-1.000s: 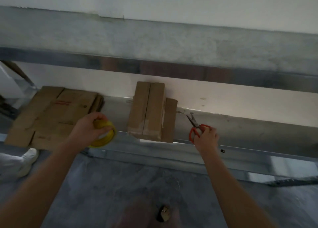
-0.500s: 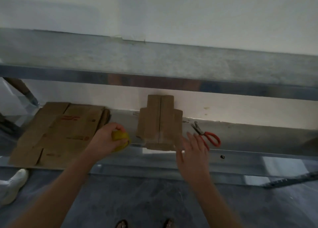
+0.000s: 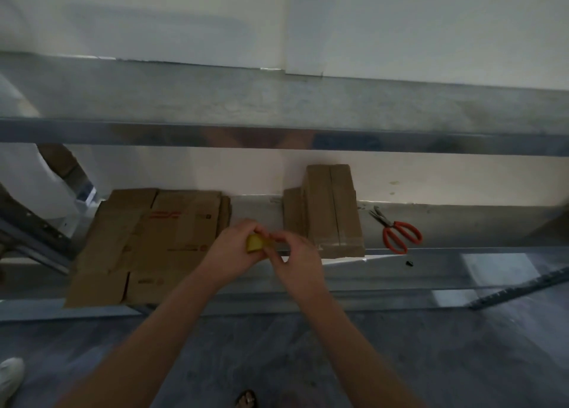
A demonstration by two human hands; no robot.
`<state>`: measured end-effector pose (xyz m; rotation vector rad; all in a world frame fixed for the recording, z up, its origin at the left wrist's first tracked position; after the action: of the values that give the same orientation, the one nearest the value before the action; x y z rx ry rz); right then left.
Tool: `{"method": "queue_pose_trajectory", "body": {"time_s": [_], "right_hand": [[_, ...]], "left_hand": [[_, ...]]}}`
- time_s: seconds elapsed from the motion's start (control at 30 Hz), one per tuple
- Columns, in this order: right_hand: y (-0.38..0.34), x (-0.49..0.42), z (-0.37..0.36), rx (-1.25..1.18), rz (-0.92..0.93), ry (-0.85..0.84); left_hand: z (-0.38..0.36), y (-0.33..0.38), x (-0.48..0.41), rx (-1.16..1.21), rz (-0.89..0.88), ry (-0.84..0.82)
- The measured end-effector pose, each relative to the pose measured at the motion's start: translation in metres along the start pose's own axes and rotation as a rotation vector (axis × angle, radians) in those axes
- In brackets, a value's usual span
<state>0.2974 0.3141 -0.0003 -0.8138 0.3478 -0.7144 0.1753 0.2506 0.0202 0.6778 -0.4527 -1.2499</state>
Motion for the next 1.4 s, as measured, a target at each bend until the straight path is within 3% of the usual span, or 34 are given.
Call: {"method": "queue_pose_trajectory", "body": {"time_s": [0.1,0.27,0.43,0.7,1.07,1.2,1.33,1.4], "right_hand": [[0.002,-0.002,-0.002,-0.152,-0.052,0.044],[0.007,-0.007,-0.005,-0.205,-0.089,0.097],[0.014,-0.011,-0.013,-0.137,-0.111,0.053],[0.016,-0.020,-0.005,-0.022,-0.073,0.118],[0.014,-0.026,-0.015,-0.194,-0.027,0.068],[0.020,-0.028,-0.022,-0.297,-0.109,0.022],[0.036,-0.034,-0.017,-0.376,-0.195,0.000],[0.042,-0.034,-0.015,-0.385,-0.214,-0.012]], "left_hand": [[0.004,-0.002,-0.001,0.013,0.010,0.013],[0.003,-0.008,-0.006,0.003,-0.001,0.011],[-0.006,-0.015,-0.016,-0.037,-0.006,-0.025],[-0.015,-0.025,-0.022,0.005,0.090,-0.046],[-0.008,-0.036,-0.023,-0.249,0.251,0.073],[-0.008,-0.042,-0.012,-0.104,0.187,-0.029],[-0.018,-0.055,0.012,0.306,0.204,-0.182],[-0.019,-0.057,0.018,0.278,0.163,-0.217]]}}
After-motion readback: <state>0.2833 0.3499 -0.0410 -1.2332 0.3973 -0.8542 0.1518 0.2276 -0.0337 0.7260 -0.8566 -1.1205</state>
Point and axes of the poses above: each hand's wrist, its own x-axis away from the middle knuckle, its own z-axis out of the back of the hand, y = z × x, the point moved 7 cm from there along -x, towards the middle knuckle, and after that the axes turned 7 degrees about -y, right-handed, at the moved point
